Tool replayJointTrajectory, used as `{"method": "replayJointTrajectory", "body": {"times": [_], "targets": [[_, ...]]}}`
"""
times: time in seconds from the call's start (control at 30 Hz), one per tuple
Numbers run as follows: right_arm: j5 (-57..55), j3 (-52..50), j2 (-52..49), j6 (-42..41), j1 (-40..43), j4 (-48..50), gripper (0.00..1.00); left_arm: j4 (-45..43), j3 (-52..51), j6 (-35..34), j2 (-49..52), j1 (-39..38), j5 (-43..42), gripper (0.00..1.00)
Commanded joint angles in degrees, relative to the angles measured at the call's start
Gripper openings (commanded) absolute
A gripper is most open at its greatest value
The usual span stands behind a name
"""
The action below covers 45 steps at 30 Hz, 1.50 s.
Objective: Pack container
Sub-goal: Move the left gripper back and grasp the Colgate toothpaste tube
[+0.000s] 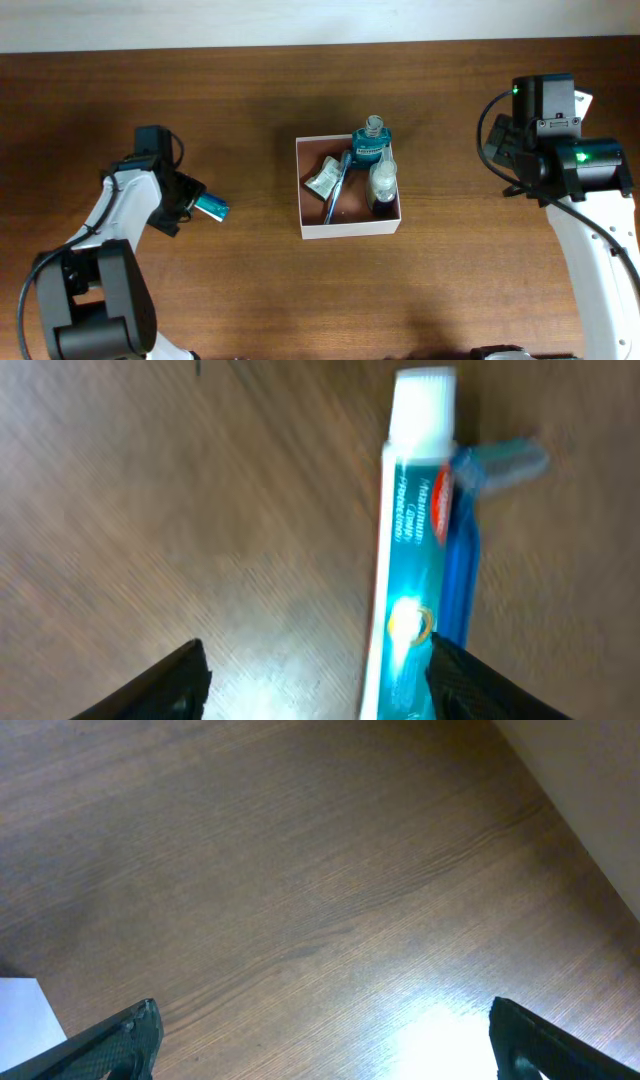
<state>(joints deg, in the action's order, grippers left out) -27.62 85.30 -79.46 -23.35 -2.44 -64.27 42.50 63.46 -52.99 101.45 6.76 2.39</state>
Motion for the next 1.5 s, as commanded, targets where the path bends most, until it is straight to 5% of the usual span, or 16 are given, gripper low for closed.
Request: {"method": "replayJointTrajectory", "body": {"times": [0.0,1.0,1.27,1.47], "targets": [[-0.94,0.52,-0.02,-0.07,0.26,0.13,0.99,-3.5,-1.73,-3.37,-1.29,0.52,-0.31,0.69],[-0.92,0.52,-0.02,-0.07,0.26,0.13,0.98,-4.24,-1.7,-6.78,5.57,0.61,-4.98,0.68],[-0.94,0.52,-0.02,-0.07,0.26,0.13,0.99,-4.24,-1.68,-6.01,5.46,5.75,-5.27,0.68],[-0.94,0.52,-0.02,-0.07,0.26,0.15,0.99,-2.78,-1.68,-2.62,5.35,7.26,-9.14,0.53]]}}
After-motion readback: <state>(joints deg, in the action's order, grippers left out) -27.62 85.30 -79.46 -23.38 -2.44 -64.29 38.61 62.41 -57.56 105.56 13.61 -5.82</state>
